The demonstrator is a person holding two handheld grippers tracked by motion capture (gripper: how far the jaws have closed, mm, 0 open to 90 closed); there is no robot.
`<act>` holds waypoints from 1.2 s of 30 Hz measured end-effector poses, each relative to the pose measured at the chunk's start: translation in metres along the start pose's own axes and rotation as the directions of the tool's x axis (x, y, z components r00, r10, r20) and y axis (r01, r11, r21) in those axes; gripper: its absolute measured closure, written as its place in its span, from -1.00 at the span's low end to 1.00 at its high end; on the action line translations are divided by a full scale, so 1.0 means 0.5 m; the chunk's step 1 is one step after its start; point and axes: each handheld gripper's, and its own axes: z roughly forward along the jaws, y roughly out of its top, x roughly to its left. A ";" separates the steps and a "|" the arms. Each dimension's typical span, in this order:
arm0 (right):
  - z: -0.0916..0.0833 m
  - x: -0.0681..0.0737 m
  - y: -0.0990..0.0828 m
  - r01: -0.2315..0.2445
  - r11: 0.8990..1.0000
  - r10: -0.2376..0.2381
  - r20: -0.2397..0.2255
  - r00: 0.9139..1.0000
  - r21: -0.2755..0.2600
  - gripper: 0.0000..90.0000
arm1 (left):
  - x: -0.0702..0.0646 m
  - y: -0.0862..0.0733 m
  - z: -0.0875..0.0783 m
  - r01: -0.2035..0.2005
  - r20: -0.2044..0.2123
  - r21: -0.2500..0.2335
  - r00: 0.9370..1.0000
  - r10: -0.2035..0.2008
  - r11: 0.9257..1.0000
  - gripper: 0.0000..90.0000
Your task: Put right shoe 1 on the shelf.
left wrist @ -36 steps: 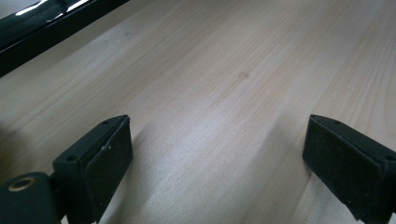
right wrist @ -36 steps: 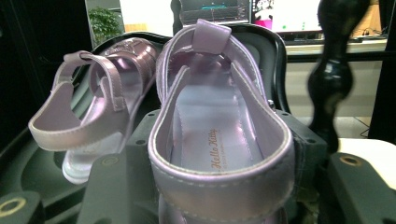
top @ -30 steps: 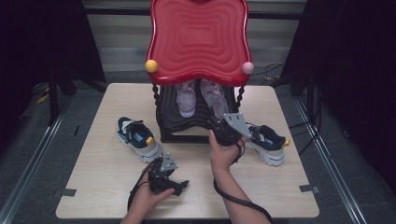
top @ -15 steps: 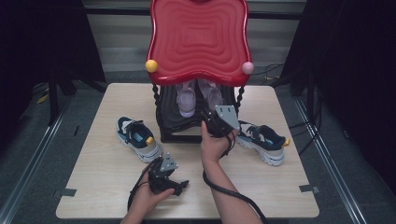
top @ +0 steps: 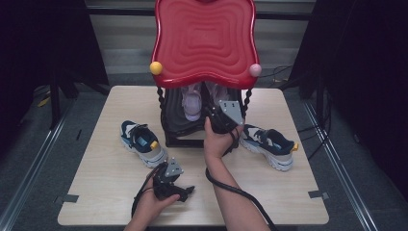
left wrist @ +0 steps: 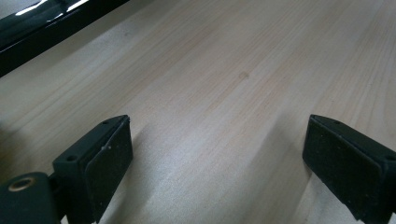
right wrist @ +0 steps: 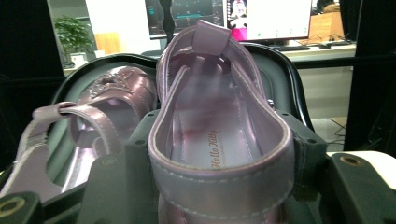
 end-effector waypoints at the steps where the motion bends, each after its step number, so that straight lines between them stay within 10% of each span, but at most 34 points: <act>1: 0.002 0.001 -0.001 0.002 1.000 -0.002 0.004 1.000 0.006 -0.09 | 0.000 0.000 0.000 0.000 0.000 0.000 1.000 0.000 1.000 -0.82; 20: 0.033 0.010 -0.005 -0.024 0.998 0.023 0.022 0.999 0.056 -0.12 | -0.001 0.000 0.001 0.006 -0.002 -0.007 1.000 -0.006 1.000 -0.82; 36: 0.031 0.011 -0.006 -0.065 0.988 0.073 -0.050 0.996 0.143 -0.31 | 0.000 0.000 0.000 -0.004 -0.002 0.000 1.000 0.004 1.000 -0.82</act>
